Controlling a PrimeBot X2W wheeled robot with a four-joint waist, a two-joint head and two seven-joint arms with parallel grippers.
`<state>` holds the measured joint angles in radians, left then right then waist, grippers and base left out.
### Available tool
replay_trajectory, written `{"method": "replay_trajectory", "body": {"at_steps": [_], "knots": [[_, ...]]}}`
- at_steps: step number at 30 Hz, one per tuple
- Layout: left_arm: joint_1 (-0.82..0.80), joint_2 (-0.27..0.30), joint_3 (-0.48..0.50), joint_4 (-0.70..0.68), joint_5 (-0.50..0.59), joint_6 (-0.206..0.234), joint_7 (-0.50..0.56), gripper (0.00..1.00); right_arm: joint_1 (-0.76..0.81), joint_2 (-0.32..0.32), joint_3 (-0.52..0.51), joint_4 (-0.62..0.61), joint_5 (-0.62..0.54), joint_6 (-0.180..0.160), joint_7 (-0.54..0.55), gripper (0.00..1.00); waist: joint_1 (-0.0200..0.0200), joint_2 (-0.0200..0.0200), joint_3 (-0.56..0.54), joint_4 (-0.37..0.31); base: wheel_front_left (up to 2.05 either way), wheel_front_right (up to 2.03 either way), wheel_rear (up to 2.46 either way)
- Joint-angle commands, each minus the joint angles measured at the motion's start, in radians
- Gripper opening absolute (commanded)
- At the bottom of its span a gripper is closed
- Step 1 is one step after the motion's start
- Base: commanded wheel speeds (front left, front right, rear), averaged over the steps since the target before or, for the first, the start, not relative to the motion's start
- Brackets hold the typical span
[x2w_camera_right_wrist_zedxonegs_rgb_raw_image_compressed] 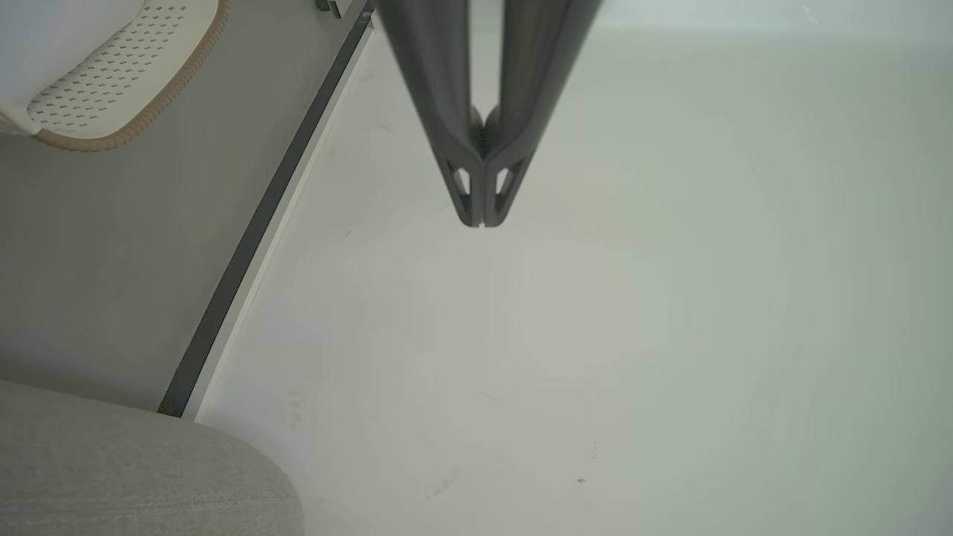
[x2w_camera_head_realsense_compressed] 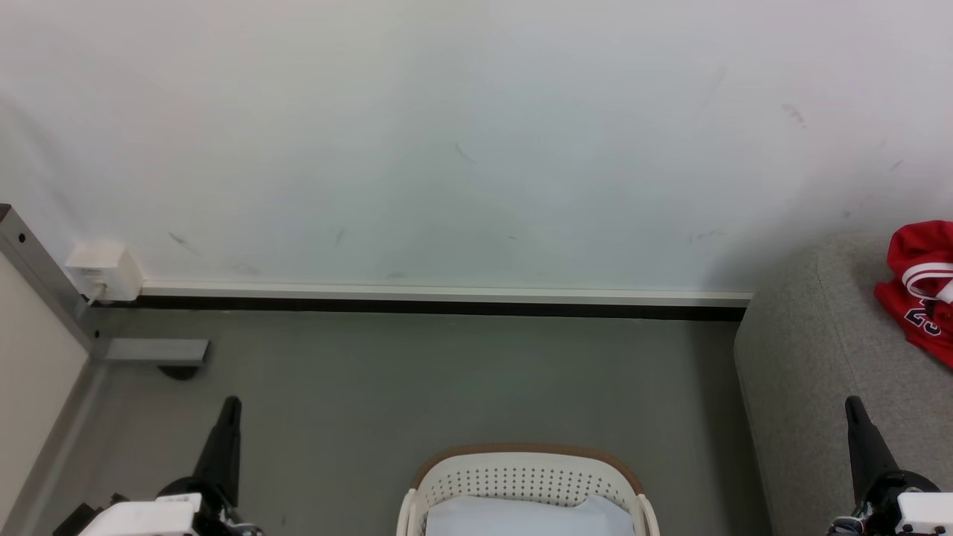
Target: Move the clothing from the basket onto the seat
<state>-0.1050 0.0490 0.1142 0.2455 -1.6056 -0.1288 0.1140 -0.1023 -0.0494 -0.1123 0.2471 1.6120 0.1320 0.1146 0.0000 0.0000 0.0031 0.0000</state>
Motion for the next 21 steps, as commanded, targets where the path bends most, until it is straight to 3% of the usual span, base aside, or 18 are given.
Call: {"method": "replay_trajectory", "body": {"at_steps": [1, 21], "knots": [[-0.007, 0.002, 0.003, -0.003, -0.013, -0.004, 0.004, 0.00, -0.014, -0.001, -0.003, -0.004, 0.002, -0.002, 0.003, 0.00, 0.0000, 0.0000, 0.000, 0.000, 0.00, 0.00, 0.00], [-0.007, 0.002, 0.002, -0.003, -0.013, -0.004, 0.004, 0.00, -0.014, -0.001, -0.003, -0.004, 0.002, -0.002, 0.003, 0.00, 0.0000, 0.0000, 0.000, 0.000, 0.00, 0.00, 0.00]]}}
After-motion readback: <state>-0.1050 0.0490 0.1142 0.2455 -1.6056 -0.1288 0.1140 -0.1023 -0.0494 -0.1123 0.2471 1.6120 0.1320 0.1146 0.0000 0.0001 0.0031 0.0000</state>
